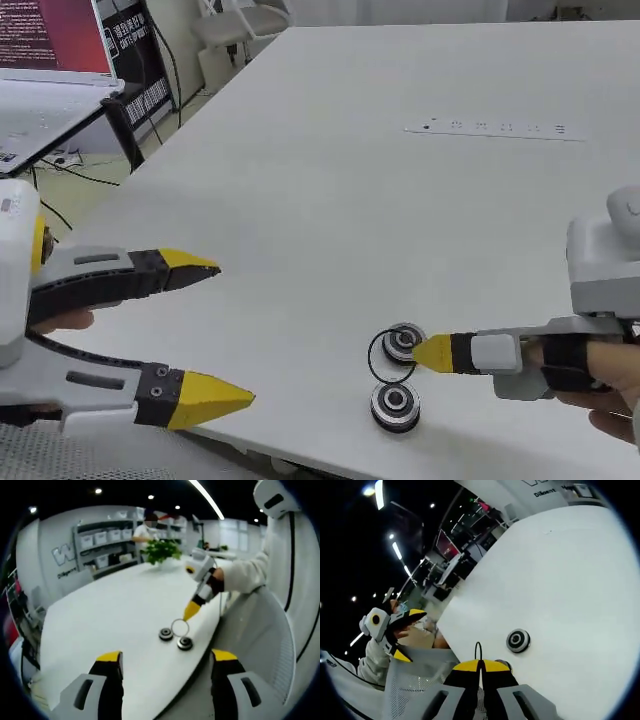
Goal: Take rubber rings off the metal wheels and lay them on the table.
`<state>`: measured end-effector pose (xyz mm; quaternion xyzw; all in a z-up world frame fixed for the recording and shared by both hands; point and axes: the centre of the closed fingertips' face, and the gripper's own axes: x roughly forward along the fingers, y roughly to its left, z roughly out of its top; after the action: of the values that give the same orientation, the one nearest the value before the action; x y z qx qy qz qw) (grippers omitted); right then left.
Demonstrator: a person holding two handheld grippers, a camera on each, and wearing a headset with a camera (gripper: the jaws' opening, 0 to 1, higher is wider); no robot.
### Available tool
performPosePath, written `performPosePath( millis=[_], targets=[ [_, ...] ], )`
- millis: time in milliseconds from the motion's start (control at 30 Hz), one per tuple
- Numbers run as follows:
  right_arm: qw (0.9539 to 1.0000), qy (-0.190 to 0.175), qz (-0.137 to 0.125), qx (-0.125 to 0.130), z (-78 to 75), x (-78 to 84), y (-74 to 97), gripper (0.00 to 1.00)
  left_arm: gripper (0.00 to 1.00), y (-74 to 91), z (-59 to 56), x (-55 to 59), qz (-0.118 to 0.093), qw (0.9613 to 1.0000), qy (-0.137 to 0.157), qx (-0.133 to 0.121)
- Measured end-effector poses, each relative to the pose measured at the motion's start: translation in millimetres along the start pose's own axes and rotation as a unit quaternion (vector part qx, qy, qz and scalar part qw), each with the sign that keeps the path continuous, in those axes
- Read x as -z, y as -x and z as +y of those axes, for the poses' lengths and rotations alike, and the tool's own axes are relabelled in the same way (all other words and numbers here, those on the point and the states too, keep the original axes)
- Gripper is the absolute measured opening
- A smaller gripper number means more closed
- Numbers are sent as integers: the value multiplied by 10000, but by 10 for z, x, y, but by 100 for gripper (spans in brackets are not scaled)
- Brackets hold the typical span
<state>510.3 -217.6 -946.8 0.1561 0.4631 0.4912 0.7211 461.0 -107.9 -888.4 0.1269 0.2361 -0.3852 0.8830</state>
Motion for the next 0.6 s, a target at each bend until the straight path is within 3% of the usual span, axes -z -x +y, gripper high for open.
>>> performPosePath(
  millis=[67,267,367,600],
  targets=[
    [10000,0,-12,-3,-1,-4,-3,0,74,-9,8,34,-7,10000,12,-13],
    [9999,125,-27,98,42,-19,-6,0,75,-58,33,0,-391,9991,44,173],
    [9996,197,-100,150,60,-54,-13,0,75,-78,23,41,-424,9987,10,283],
    [9986,494,68,161,108,-65,-113,0,75,-113,9,142,-502,9980,113,359]
  ],
)
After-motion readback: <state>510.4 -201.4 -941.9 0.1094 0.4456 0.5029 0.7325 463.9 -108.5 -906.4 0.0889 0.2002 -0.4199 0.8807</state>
